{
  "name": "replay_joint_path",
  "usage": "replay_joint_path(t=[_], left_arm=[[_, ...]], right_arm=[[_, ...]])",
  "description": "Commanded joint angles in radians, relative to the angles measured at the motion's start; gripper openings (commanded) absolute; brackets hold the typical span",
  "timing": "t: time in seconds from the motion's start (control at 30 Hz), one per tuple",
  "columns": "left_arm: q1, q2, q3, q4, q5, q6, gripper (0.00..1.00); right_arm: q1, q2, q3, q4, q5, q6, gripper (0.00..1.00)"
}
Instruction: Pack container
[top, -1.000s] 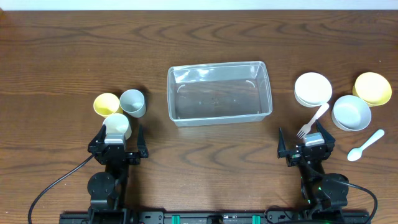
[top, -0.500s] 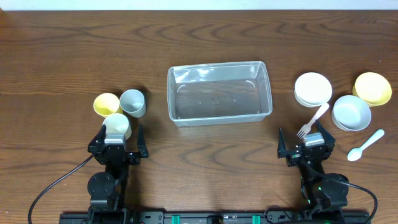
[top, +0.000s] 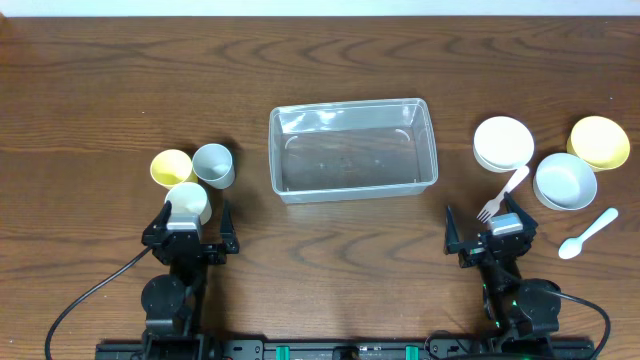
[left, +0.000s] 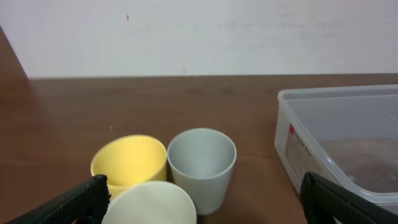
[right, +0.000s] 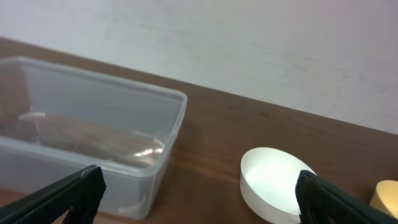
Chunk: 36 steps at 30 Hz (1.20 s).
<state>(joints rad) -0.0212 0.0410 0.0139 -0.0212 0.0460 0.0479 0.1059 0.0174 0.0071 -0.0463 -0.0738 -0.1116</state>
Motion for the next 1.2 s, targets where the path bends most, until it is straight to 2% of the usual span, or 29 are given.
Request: replay_joint_path(t=[0.0,0.17,0.37,0.47,0.6,0.73,0.8,0.87,1.0,1.17], left_arm=[[0.005,0.037,0.005,-0.046,-0.008,-0.081,0.98],[0.004,0.168,0.175,-0.076,-0.007,-0.106,0.98],[0.004,0.539,0.561,-0.296,-0.007,-0.106,0.98],[0.004,0.775,0.818,-0.504,0.000,-0.106,0.98],[0.004,1.049,1.167,-0.838,0.000,-0.106,0.98],[0.004,1.250,1.427,-1.111,0.006,-0.106,0.98],[0.004,1.304,1.475,-1.155,0.048,-0.105,0.98],[0.004,1.336,1.478,-1.133,0.086,-0.075,0.98],[0.003,1.408,1.478,-1.091,0.166,-0.098,0.98],[-0.005,1.530,1.478,-1.092,0.167,-0.098,0.98]], right_arm=[[-0.002,0.016,0.010,0.029,0.036,0.067,0.99],[-0.002,0.125,0.134,0.009,0.099,0.068,0.99],[-0.002,0.519,0.451,-0.109,0.101,0.068,0.99],[-0.002,0.758,0.698,-0.292,0.098,0.066,0.99],[-0.002,1.071,1.078,-0.655,0.092,0.066,0.99],[-0.002,1.281,1.331,-0.891,0.061,0.081,0.99],[-0.002,1.343,1.382,-0.935,0.058,0.081,0.99],[-0.002,1.381,1.389,-0.938,0.058,0.082,0.99],[-0.002,1.441,1.389,-0.950,0.058,0.128,0.99],[-0.002,1.502,1.389,-0.972,0.058,0.147,0.99]])
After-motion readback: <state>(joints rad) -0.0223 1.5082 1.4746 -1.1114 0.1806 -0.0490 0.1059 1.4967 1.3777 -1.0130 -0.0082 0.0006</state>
